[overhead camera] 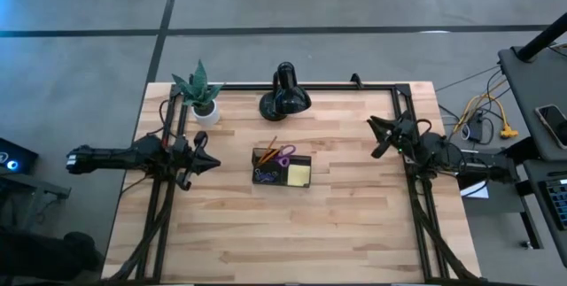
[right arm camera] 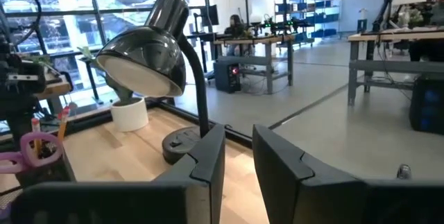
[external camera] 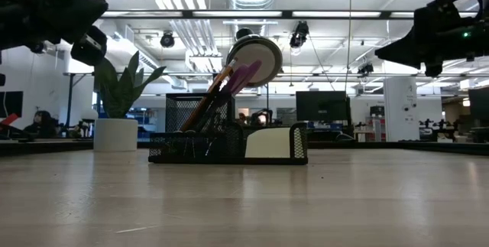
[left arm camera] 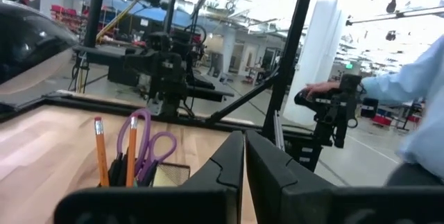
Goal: Pick and place office supplies into organizer
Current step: Return to Home Position
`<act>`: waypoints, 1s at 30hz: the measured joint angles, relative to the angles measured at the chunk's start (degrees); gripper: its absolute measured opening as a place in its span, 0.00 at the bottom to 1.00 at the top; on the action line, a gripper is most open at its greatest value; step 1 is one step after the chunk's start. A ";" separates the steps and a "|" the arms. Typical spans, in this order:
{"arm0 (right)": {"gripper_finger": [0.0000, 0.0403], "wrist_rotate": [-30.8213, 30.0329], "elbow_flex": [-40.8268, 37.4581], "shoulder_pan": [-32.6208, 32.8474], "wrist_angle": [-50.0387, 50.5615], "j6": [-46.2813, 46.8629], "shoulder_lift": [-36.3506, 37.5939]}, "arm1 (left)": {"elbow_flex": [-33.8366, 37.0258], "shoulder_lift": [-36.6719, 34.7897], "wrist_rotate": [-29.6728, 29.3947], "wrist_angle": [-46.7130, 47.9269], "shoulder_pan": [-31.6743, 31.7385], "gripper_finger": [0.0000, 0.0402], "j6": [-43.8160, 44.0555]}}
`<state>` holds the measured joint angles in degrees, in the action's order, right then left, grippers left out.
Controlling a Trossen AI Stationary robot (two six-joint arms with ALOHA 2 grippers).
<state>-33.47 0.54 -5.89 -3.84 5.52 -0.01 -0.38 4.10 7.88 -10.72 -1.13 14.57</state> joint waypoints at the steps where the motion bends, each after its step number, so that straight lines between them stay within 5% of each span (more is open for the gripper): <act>1: 0.17 0.02 0.00 0.00 0.01 0.02 -0.05 | 0.00 0.20 0.00 0.17 0.00 0.00 0.00; 14: 0.17 0.78 0.00 1.53 0.01 0.42 0.02 | 0.00 2.10 0.00 0.16 0.00 0.00 0.00; 16: 0.17 6.69 0.00 1.57 0.13 0.05 0.02 | 0.00 2.36 0.00 0.09 0.00 0.00 0.00; 20: 0.17 33.11 0.00 1.62 0.48 1.28 0.02 | 0.00 2.93 0.00 0.10 0.00 0.00 0.00; 22: 0.17 41.43 0.00 1.68 1.83 3.29 0.02 | 0.00 3.19 0.00 0.14 0.00 0.00 0.00; 30: 0.17 34.48 0.00 3.80 1.88 -1.24 0.02 | 0.00 4.07 0.02 0.17 -0.04 0.00 -0.02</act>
<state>1.01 0.54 -2.09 -1.97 4.27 0.01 -0.38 8.16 7.90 -10.55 -1.17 14.55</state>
